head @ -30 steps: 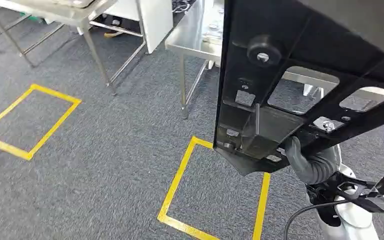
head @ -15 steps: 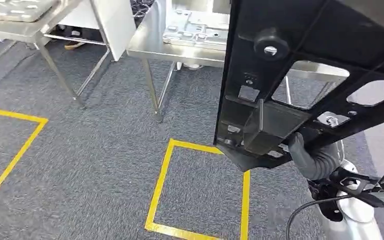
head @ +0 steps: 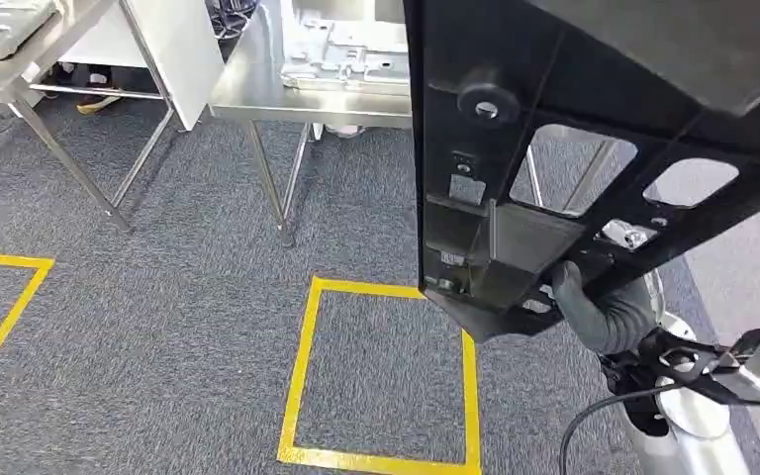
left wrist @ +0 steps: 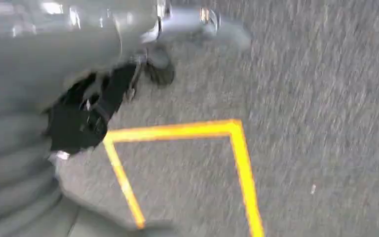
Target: Take the parts from the cabinet and place them on the table.
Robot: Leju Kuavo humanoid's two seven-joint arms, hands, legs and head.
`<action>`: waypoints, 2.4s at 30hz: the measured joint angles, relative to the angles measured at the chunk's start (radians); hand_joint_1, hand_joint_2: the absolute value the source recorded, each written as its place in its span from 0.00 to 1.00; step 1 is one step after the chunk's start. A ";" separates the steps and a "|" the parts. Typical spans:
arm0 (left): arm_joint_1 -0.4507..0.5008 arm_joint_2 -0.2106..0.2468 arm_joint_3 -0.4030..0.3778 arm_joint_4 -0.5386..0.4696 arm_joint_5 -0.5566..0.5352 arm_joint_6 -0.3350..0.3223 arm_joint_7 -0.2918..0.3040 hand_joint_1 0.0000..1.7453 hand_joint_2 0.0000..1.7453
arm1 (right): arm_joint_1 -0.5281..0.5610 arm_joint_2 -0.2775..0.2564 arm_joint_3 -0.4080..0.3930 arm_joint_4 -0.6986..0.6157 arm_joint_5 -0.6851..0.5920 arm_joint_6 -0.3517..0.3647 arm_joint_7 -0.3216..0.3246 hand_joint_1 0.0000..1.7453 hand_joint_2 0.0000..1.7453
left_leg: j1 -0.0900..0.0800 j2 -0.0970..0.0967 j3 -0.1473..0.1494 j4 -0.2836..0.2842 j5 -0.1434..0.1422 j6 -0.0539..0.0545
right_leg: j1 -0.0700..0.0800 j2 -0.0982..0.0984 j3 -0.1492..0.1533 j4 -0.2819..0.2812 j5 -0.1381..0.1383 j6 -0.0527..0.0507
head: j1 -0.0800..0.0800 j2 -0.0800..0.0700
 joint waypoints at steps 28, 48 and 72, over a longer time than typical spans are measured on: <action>0.010 -0.003 0.000 0.000 0.000 -0.016 -0.023 0.00 1.00 | -0.002 0.025 0.014 0.002 0.038 -0.015 -0.005 1.00 1.00 | 0.005 -0.045 0.032 -0.006 -0.019 0.020 | -0.003 0.016 -0.046 0.057 0.028 0.014 | 0.004 0.000; 0.019 0.006 0.000 -0.001 0.000 -0.010 -0.025 0.00 1.00 | 0.002 0.042 0.016 0.002 0.047 -0.015 -0.016 1.00 1.00 | -0.010 -0.046 -0.083 0.017 0.058 0.023 | 0.018 0.039 0.121 -0.006 -0.087 -0.019 | -0.010 0.000; 0.011 0.001 0.000 -0.001 0.001 -0.012 -0.031 0.00 1.00 | 0.014 0.043 0.013 -0.006 0.055 -0.015 -0.033 1.00 1.00 | 0.008 -0.048 -0.103 0.230 -0.128 -0.020 | 0.005 0.026 0.022 0.007 -0.015 -0.043 | -0.008 0.000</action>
